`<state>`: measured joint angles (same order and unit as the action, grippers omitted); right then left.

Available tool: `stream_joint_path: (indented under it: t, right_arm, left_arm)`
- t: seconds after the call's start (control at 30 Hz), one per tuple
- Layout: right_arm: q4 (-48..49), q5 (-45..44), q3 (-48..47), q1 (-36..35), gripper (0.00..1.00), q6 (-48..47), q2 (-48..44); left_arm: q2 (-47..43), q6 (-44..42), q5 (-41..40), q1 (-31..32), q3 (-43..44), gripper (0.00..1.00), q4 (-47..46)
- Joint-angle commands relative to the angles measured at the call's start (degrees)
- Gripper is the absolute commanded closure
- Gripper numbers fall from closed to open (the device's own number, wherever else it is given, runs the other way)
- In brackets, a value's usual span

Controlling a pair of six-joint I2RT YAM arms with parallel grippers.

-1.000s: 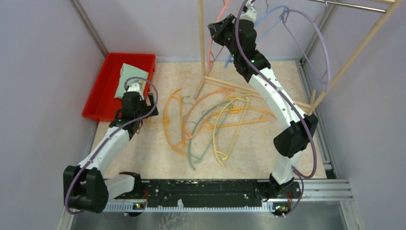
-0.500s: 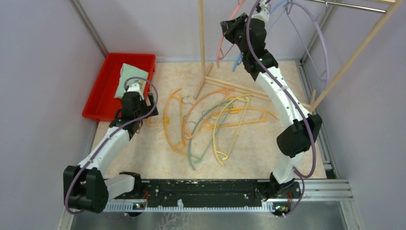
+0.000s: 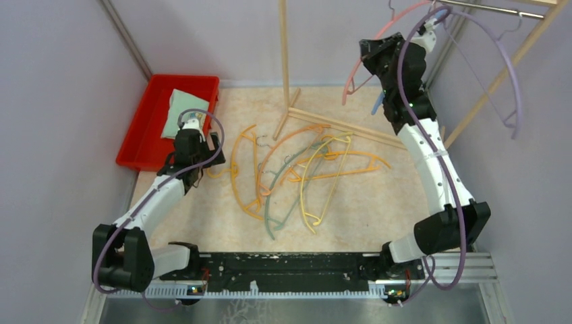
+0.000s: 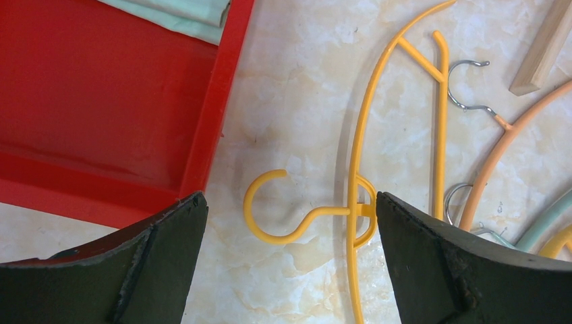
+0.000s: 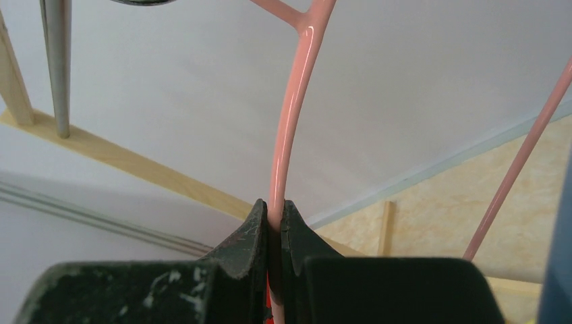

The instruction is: Organize the hangers

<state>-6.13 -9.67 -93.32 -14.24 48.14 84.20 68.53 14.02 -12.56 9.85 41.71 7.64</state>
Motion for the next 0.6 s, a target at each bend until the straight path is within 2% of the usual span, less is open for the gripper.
stream_joint_path:
  t: [0.0,0.17,0.33,0.57]
  right_arm:
    - [0.1,0.1,2.0,4.1,1.0,-0.1,-5.7]
    - [-1.2,1.8,5.0,7.7,1.0,0.6,-8.5]
    - [-2.3,2.6,6.2,8.7,0.86,2.2,-9.4]
    - [-4.4,4.6,3.6,8.7,0.53,3.4,-8.8]
  left_arm:
    - [1.2,1.8,1.6,-0.4,1.6,0.0,-2.3]
    - [2.0,2.9,2.7,-0.4,1.6,0.0,-2.9]
    - [2.1,2.9,2.8,-0.4,1.4,0.0,-2.6]
    - [1.5,2.2,2.4,-0.3,1.2,0.0,-2.5]
